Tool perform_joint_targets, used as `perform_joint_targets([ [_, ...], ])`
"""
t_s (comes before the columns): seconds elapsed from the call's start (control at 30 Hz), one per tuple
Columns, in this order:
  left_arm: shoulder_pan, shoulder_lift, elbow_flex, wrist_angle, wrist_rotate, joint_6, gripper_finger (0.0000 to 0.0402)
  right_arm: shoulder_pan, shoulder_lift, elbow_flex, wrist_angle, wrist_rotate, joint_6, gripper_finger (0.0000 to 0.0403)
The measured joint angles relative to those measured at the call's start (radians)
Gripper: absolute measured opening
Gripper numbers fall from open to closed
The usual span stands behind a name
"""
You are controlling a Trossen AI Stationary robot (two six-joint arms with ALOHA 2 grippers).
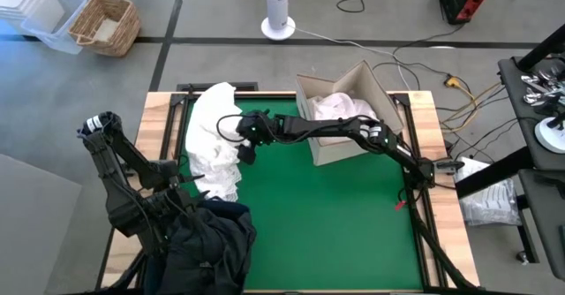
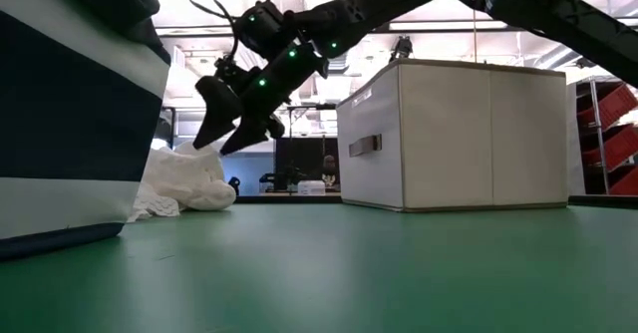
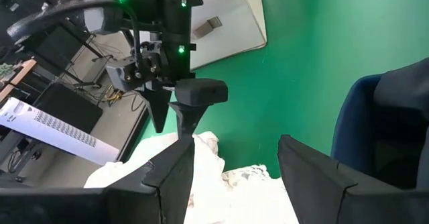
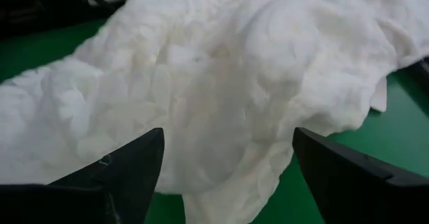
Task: Sort clothes
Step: Put the white shirt into the brown laundry organizer
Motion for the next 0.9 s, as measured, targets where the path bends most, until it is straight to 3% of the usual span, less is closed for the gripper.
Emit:
perform_joint_targets([
  [0.53,0.0,0.0,0.0,0.0,0.0,0.0,0.0194,0.001,0.0,-0.018,-0.006,-0.004,0.011,0.0207],
  [0.9,0.0,0.0,0.0,0.0,-0.022,0.008,0.0194,0.0,0.0,-0.03,0.016,0.0,0.007,0.009],
])
